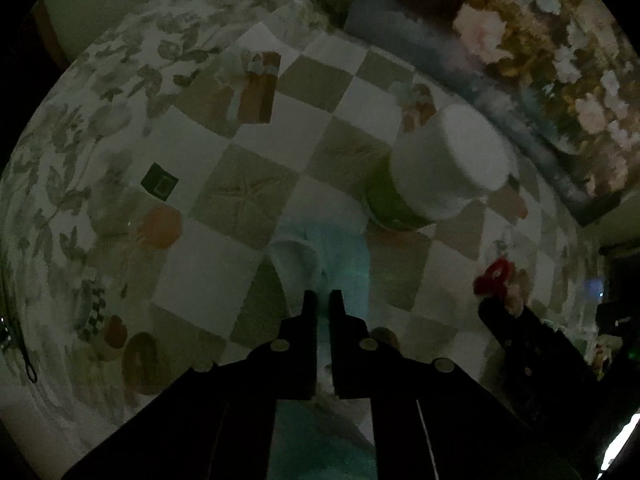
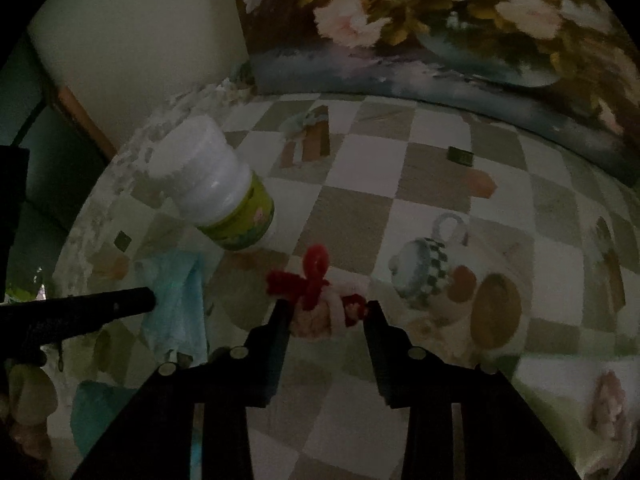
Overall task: Organize soft objects
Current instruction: 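Lift the scrunchie and mask and carry both over the tray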
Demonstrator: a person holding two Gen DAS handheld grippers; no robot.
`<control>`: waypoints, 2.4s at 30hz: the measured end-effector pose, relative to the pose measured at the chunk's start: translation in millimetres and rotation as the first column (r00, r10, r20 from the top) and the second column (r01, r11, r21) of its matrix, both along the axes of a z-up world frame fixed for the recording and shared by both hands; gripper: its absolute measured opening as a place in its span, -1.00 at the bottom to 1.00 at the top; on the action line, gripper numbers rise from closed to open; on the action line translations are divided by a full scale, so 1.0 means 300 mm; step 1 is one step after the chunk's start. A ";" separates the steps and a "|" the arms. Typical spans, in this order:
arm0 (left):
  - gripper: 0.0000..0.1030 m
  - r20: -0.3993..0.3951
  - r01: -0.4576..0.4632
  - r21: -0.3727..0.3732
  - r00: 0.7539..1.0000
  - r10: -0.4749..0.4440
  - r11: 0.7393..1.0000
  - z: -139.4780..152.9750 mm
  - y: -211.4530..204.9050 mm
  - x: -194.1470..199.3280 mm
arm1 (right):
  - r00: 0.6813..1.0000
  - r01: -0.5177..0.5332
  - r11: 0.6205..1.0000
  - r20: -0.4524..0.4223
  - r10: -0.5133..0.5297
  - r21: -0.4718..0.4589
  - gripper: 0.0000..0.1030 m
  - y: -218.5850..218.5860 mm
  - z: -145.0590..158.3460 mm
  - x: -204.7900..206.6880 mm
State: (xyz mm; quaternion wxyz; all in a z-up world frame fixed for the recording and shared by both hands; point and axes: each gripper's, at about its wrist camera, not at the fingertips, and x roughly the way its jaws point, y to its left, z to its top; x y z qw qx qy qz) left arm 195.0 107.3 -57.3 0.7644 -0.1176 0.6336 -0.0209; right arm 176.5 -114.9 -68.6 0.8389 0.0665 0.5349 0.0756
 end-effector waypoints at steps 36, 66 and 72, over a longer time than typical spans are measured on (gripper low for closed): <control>0.04 -0.233 0.165 0.225 0.966 -0.111 0.960 -0.150 -0.175 0.113 | 0.997 0.075 0.995 0.013 -0.076 0.063 -0.23 -0.112 0.088 -0.159; -0.76 0.151 -0.022 0.047 0.988 0.014 0.999 0.267 -0.240 -0.202 | 0.986 0.122 0.989 0.100 -0.130 0.085 -0.23 -0.153 0.251 -0.315; -0.76 0.220 -0.015 0.003 0.975 0.014 1.000 0.330 -0.300 -0.335 | 0.976 0.150 0.987 0.147 -0.158 0.065 -0.23 -0.185 0.314 -0.409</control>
